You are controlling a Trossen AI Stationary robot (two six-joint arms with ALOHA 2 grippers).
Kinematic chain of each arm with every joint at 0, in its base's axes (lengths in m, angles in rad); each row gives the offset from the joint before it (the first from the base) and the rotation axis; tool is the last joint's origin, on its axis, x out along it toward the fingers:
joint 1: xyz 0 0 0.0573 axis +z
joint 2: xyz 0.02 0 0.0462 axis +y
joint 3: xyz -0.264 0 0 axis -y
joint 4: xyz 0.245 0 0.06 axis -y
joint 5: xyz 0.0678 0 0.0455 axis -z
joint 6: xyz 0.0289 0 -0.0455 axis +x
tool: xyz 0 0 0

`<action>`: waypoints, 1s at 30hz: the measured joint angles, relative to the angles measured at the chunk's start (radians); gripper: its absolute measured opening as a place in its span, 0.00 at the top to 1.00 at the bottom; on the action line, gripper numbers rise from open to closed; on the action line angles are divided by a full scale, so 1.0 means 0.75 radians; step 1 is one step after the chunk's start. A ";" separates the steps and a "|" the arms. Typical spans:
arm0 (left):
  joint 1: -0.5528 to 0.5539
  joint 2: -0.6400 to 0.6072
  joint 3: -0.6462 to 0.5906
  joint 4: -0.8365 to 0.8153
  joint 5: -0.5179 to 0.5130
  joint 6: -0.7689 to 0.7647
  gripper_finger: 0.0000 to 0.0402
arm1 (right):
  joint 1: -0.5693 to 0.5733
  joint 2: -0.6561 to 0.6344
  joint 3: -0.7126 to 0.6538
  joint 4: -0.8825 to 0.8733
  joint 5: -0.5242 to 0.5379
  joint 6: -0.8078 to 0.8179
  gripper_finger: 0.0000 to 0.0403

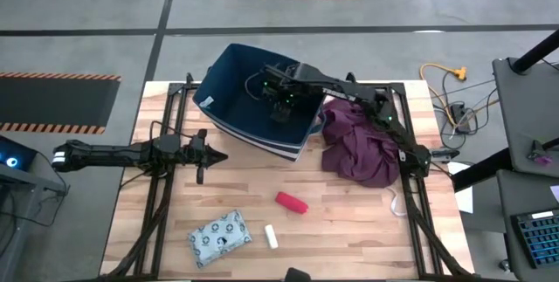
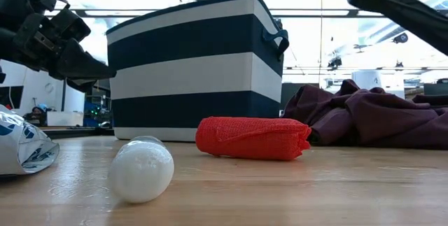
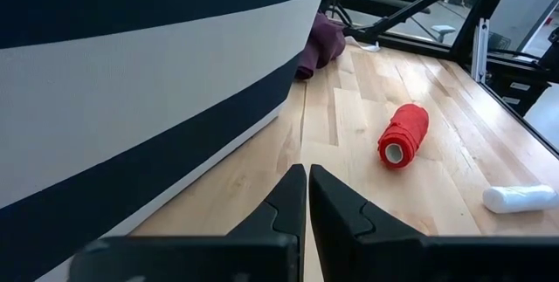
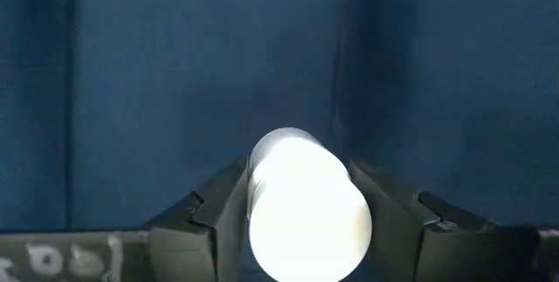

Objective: Pick & place medical supplies in basket/bin
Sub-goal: Put the white pill bottle into the blue bin

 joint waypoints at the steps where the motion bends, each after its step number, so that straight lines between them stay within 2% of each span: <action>1: 0.000 0.000 0.000 0.000 0.000 0.000 1.00 | -0.001 0.017 0.000 -0.002 -0.015 0.000 0.59; 7: 0.000 0.000 0.000 0.000 0.000 0.000 1.00 | -0.021 0.110 -0.002 -0.002 -0.118 0.024 0.59; 20: 0.000 0.000 0.000 0.000 -0.001 -0.001 1.00 | -0.057 0.186 -0.003 0.016 -0.130 0.033 0.57; 24: 0.000 0.000 0.000 0.000 -0.001 -0.001 1.00 | -0.058 0.185 -0.002 0.022 -0.130 0.077 0.49; 30: 0.000 0.000 0.000 0.000 -0.001 -0.001 1.00 | -0.058 0.168 0.019 -0.018 -0.130 0.113 0.29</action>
